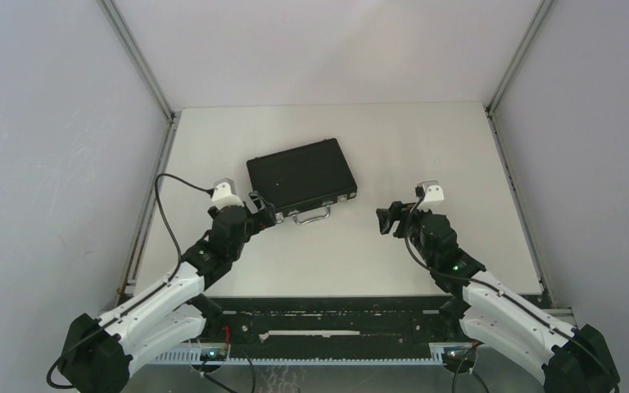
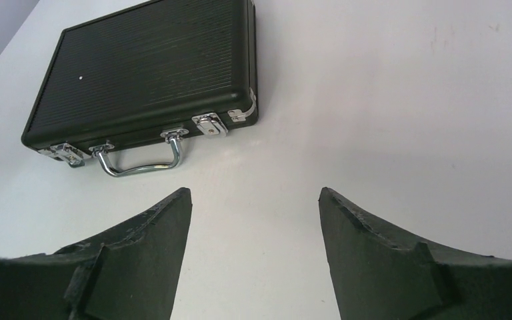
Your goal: Pack up texas hold em set
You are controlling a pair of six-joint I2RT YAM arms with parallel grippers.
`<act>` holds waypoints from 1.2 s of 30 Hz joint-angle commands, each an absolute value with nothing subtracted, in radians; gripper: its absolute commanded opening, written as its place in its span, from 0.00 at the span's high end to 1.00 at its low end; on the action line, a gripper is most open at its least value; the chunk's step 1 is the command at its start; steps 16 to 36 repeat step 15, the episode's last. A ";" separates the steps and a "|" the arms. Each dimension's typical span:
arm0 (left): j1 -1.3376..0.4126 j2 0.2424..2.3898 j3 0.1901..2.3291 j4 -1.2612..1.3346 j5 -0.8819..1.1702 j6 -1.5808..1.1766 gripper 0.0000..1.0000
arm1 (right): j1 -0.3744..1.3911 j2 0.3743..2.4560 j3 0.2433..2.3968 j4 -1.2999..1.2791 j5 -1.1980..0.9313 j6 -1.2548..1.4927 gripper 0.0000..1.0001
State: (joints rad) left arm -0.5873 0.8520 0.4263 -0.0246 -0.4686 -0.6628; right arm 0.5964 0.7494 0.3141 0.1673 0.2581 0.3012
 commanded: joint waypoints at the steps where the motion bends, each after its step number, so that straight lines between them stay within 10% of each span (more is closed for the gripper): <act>1: -0.591 0.832 0.416 0.011 -0.501 -0.650 0.00 | 0.587 0.745 0.310 0.210 0.238 0.320 0.23; 36: -0.591 0.815 0.410 0.009 -0.475 -0.647 0.00 | 0.529 0.777 0.282 0.247 0.201 0.359 0.26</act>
